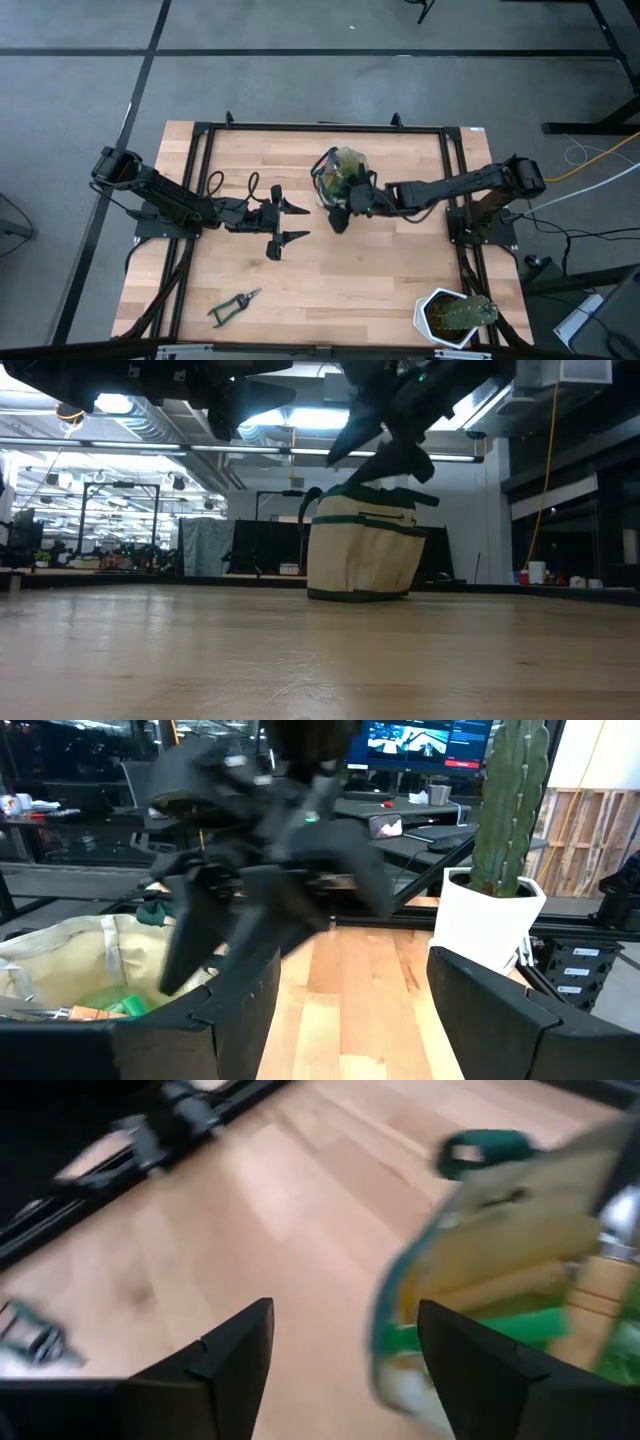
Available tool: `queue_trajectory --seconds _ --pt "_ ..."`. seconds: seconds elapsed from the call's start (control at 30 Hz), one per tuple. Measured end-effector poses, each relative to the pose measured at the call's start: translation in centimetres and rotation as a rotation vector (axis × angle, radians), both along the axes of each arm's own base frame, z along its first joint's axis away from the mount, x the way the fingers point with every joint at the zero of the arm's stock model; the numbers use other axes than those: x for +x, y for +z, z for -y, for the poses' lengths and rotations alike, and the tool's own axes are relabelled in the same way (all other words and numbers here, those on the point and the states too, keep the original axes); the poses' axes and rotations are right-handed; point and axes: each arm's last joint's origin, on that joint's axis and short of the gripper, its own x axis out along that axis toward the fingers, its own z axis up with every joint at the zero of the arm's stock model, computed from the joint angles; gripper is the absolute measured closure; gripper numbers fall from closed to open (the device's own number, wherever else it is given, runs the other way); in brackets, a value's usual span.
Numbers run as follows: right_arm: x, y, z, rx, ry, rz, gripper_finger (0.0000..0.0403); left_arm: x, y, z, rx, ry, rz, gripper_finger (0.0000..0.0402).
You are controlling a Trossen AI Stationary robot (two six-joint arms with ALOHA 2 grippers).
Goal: Pick & Place Garden tools in Gardening bag
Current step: Put the shear scissors into the gardening bag
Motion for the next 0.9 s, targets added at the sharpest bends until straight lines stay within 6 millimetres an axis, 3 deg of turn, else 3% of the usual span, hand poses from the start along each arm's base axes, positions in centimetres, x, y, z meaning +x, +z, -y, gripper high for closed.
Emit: queue_trajectory --seconds 0.33,0.63,0.9 --pt "-0.5 0.2 -4.6 -0.199 0.28 -0.022 0.0153 0.0 0.0 0.0 0.0 0.0 0.0 0.0151" --pt "-0.6 0.4 -5.5 -0.197 0.313 0.004 0.0153 0.0 0.0 0.0 0.0 0.0 0.0 0.0151" --pt "-1.8 -0.9 -6.5 -0.062 0.553 -0.161 0.0153 0.0 0.0 0.0 0.0 0.0 0.0 0.0151"
